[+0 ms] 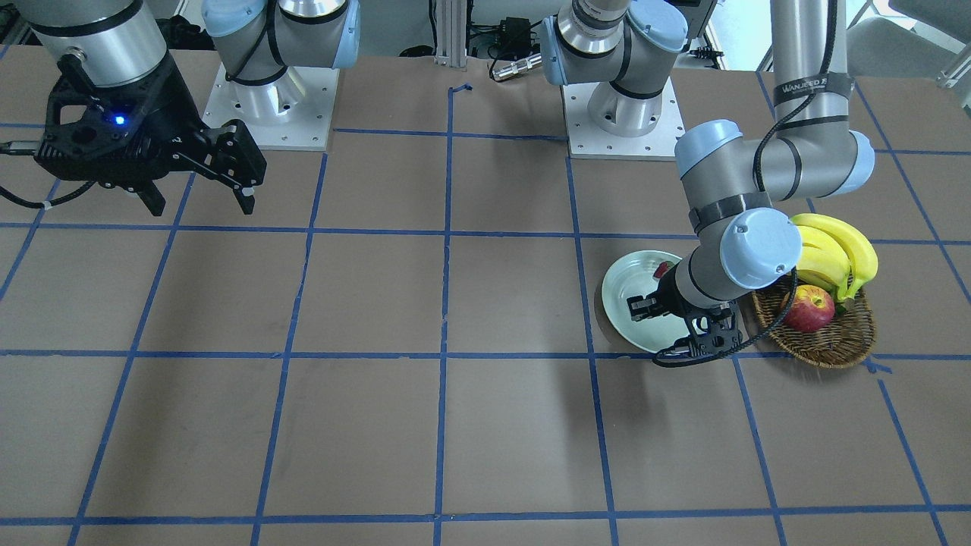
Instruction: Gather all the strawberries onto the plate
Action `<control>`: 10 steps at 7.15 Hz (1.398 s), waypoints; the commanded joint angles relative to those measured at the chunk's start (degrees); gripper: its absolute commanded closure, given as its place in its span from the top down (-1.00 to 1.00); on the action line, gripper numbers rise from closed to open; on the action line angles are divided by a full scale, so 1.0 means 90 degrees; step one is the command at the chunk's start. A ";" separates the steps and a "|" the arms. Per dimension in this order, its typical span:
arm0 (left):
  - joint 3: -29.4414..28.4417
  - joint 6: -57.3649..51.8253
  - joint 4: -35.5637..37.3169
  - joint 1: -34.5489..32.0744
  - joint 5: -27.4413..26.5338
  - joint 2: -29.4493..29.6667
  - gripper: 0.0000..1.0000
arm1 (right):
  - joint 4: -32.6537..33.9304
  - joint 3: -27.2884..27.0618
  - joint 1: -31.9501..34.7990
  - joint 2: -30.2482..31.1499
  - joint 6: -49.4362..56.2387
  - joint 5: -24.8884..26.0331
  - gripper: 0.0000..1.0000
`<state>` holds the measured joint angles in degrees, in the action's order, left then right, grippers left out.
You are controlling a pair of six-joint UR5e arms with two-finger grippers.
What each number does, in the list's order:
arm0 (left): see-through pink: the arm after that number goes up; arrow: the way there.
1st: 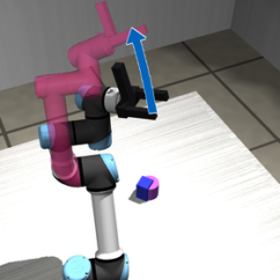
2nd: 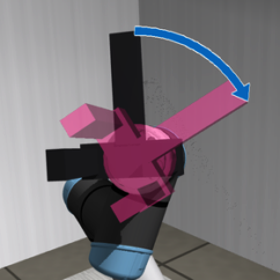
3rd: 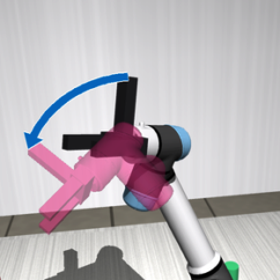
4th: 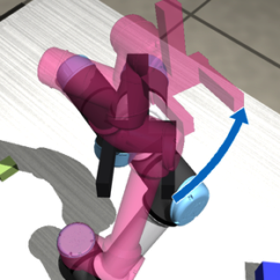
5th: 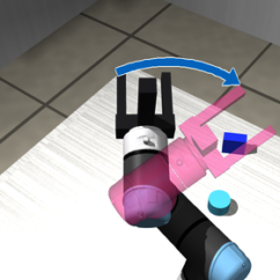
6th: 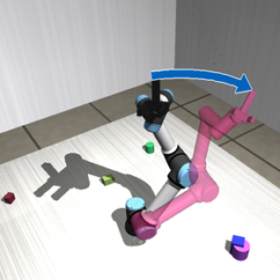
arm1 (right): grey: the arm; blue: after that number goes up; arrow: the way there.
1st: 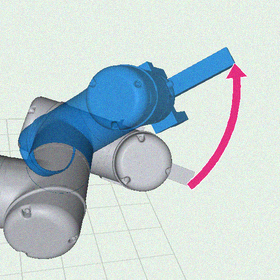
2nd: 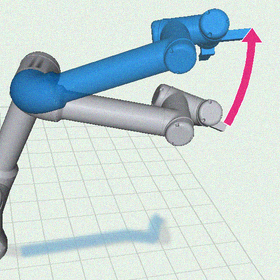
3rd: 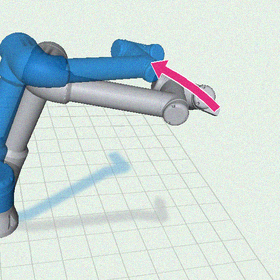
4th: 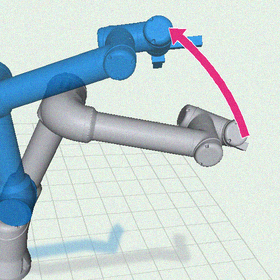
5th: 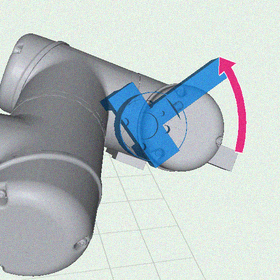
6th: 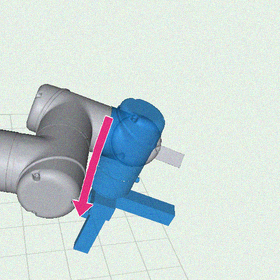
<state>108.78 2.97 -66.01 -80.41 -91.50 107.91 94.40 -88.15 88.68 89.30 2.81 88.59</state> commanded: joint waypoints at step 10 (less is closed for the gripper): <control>-0.1236 0.0452 -0.1364 -0.1016 0.0206 -0.2037 1.00 | 0.0009 0.0000 0.0000 0.0000 0.0000 -0.0010 1.00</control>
<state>97.76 7.21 -76.64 -88.88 -89.62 91.50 94.41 -88.15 88.68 89.30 2.81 88.57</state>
